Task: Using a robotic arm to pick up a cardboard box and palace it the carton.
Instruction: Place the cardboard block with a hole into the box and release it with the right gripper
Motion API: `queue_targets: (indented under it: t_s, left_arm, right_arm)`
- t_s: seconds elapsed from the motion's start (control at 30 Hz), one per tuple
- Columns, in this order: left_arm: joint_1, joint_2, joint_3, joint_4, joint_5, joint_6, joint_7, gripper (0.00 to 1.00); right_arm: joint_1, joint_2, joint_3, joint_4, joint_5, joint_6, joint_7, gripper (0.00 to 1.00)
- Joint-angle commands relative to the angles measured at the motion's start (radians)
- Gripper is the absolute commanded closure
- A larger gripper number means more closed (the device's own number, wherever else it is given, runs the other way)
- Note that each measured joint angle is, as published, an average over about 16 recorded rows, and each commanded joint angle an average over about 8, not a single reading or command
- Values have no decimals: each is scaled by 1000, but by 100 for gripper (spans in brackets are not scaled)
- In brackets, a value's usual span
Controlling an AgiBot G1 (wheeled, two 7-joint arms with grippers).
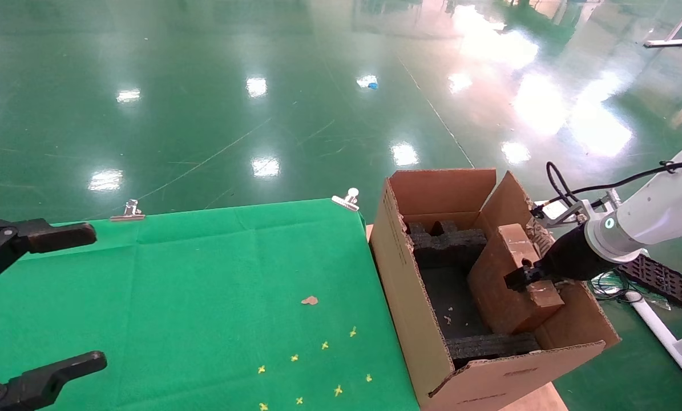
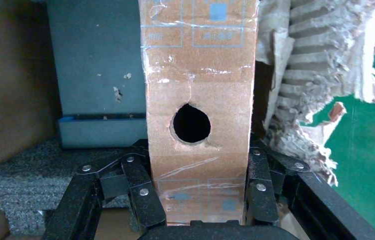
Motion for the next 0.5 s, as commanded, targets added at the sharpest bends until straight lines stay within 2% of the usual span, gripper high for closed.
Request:
queue_targets:
  t_s: [0.03,0.5]
  left_arm:
    - [0,0,0,0,0,0,0,0]
    - [0,0,1,0,-1,0,0,0]
  right_arm:
    - [1,-3,3,-15,5,-7,-11,0]
    - [8,-40,0,-96,0,-12,-56,0]
